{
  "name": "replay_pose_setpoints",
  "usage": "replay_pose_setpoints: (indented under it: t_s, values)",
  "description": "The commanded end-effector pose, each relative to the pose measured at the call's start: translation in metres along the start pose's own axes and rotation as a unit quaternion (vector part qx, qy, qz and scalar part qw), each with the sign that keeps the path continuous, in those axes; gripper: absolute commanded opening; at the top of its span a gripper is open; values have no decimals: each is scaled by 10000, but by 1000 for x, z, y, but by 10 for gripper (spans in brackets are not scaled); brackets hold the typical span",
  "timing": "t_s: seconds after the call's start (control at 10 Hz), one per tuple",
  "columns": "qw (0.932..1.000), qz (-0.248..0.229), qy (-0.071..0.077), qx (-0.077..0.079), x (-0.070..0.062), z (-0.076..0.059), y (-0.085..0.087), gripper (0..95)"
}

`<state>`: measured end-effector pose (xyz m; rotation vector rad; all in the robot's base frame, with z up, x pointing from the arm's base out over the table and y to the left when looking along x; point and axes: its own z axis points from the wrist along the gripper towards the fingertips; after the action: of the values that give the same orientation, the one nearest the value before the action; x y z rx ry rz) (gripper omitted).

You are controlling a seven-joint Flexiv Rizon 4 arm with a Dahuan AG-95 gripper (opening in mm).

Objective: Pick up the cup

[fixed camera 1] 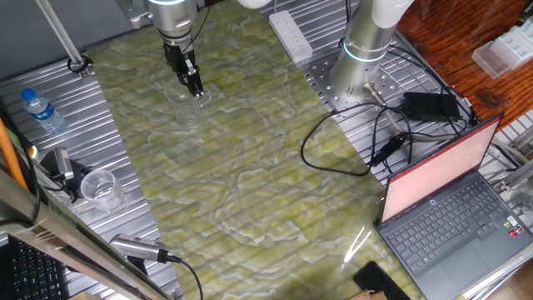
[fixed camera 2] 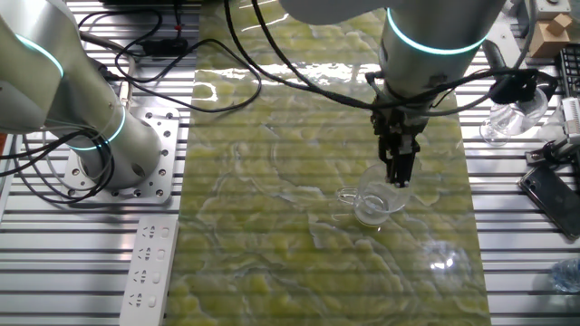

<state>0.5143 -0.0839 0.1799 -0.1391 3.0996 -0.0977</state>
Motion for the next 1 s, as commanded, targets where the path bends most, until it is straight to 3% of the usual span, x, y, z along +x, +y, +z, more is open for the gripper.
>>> replay_pose_setpoints:
  t_s: [0.1, 0.6, 1.0]
  values:
    - [10000, 2, -52, 45, 7, 5, -14, 950]
    - [9999, 15, -149, 17, 12, 17, -35, 950]
    - [9997, 59, -230, -26, 5, 28, -36, 950]
